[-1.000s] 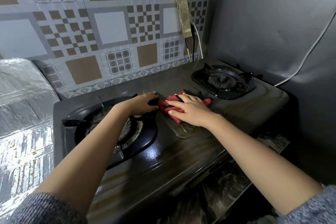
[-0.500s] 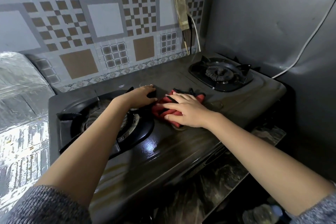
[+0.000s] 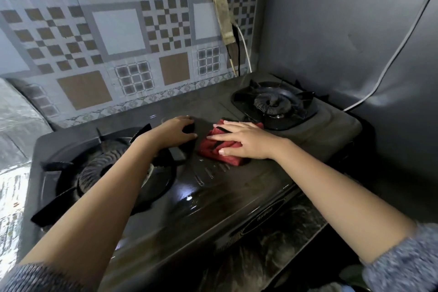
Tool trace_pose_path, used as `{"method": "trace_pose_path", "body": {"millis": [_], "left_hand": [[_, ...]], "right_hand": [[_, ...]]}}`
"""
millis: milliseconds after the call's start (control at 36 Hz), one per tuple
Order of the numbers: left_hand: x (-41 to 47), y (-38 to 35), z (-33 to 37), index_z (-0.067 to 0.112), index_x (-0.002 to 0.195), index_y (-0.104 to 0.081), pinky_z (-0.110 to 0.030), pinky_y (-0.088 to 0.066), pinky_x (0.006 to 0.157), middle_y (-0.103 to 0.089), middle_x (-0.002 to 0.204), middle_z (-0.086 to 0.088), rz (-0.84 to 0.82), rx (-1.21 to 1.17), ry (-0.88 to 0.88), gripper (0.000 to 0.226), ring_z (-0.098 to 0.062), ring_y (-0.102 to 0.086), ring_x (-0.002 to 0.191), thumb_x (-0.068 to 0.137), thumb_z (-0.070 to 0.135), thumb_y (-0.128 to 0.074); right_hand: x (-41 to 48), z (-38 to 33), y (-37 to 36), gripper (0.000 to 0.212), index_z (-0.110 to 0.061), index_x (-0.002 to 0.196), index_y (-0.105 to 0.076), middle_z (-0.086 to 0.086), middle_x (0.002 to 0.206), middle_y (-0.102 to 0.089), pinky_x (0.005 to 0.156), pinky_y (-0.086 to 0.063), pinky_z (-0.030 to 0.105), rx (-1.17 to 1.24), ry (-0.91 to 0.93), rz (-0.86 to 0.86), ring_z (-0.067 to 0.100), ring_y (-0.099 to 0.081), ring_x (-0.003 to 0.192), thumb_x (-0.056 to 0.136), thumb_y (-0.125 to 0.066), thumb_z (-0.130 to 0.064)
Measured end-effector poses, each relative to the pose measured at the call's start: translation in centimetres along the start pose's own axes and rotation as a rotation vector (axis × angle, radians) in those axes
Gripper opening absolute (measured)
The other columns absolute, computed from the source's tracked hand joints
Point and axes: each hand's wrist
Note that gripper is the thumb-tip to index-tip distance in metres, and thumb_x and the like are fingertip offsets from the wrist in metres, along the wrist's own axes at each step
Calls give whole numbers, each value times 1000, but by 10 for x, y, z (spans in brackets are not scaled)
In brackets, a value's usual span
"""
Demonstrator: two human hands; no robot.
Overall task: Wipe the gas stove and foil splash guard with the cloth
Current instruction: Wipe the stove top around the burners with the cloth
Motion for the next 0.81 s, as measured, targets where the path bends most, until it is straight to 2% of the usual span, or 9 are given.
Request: {"method": "trace_pose_path", "body": {"millis": [194,389,500,611,722,806], "left_hand": [[-3,-4,0,10,141,-35,-33,-20,116,-25,153,-8,19,-20,17,54,-23,-28,139,92,25,-52],[-11,-3,6,9,143,-31,-30,-17,115,-22,154,-9,-8,35,6,57,-23,-24,141,93,28,-50],[-15,-1,9,10,144,-30,-30,-17,115,-21,154,-10,-46,61,-35,58,-24,-23,141,93,31,-50],[-22,-2,9,11,144,-29,-30,-16,115,-23,154,-9,-85,77,-127,59,-23,-24,141,93,31,-50],[-28,-4,10,12,144,-29,-34,-15,118,-21,155,-8,-113,69,-182,58,-23,-22,142,93,32,-50],[-31,-5,13,15,144,-28,-38,-15,118,-19,156,-6,-148,77,-225,59,-22,-19,143,93,35,-48]], "right_hand": [[29,9,6,51,-54,137,-25,-12,157,-8,114,-7,48,33,-113,5,13,-1,145,88,-34,-64],[18,6,-1,54,-54,137,-24,-6,158,-9,116,-8,51,83,-247,65,18,-2,145,86,-33,-67],[0,0,-5,54,-50,139,-26,-1,157,-12,116,-8,42,95,-298,116,19,-5,145,87,-35,-64],[-28,-6,-7,52,-50,138,-27,-4,157,-15,116,-12,41,99,-368,147,17,-9,145,88,-36,-62],[-59,-13,-9,51,-49,137,-31,1,155,-21,114,-15,39,126,-521,215,21,-18,143,88,-38,-62],[-66,-25,-16,52,-44,140,-30,3,155,-22,114,-14,39,59,-650,269,22,-18,143,90,-34,-61]]}}
Point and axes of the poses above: each hand's wrist, its own x-axis towards the middle knuckle, its own y-axis out of the back of the hand, z = x × y
